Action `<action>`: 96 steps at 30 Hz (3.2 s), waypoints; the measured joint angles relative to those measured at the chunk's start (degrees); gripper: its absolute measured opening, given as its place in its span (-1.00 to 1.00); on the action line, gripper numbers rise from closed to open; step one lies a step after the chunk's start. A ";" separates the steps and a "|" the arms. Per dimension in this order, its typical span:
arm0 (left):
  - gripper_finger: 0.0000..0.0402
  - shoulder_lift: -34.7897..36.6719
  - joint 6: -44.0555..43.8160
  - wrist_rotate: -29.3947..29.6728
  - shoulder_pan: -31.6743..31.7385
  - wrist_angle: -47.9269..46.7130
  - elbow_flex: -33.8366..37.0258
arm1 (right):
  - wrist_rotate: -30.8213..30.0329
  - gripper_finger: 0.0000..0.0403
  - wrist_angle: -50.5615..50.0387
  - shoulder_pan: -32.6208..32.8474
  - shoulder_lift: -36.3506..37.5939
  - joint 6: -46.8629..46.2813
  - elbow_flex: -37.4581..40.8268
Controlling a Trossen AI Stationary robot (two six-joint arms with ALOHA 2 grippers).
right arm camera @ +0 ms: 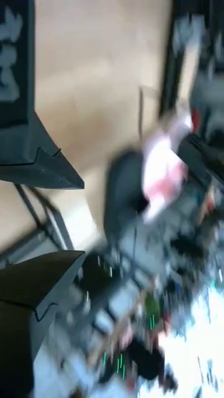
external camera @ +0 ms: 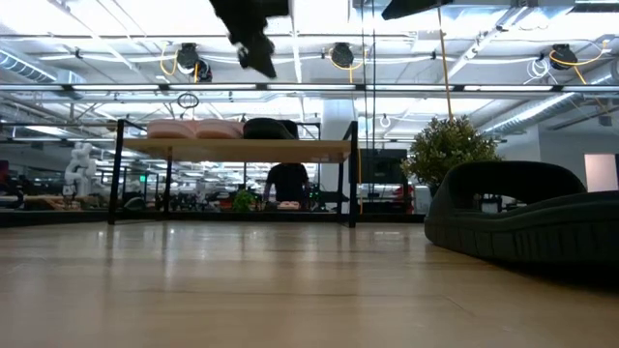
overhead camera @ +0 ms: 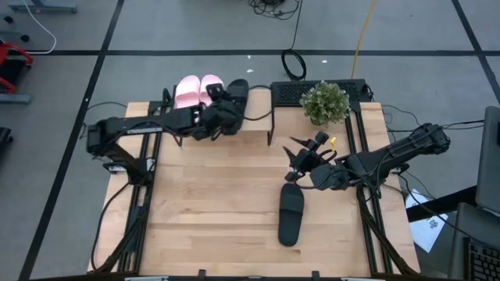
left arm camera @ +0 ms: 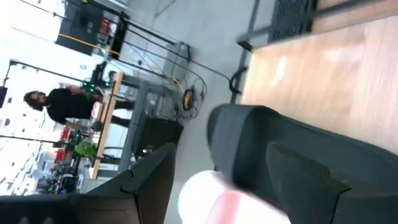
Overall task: Pick and place slides into the shelf
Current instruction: Put the black slide on the shelf
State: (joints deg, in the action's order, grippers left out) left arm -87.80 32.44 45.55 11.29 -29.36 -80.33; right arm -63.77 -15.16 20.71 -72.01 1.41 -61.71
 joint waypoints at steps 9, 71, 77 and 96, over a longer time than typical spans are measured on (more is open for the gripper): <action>0.28 13.61 -11.25 0.04 -5.56 -14.13 -0.10 | 33.32 -0.21 -16.24 0.32 -1.23 -7.17 0.00; 0.28 21.45 -21.40 -0.01 -8.41 -27.50 -0.01 | 50.27 -0.21 -22.63 7.61 -24.19 -34.35 -0.11; 0.28 21.45 -21.39 0.01 -8.39 -27.47 -0.01 | 46.95 -0.21 -23.94 7.54 -24.33 -33.66 -0.15; 0.28 21.45 -20.95 0.07 -8.35 -27.45 -0.01 | 47.19 -0.21 -30.74 7.93 -24.37 -38.13 -4.48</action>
State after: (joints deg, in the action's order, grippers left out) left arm -66.35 11.49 45.63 2.94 -56.82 -80.34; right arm -16.58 -45.90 28.64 -96.38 -36.72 -66.19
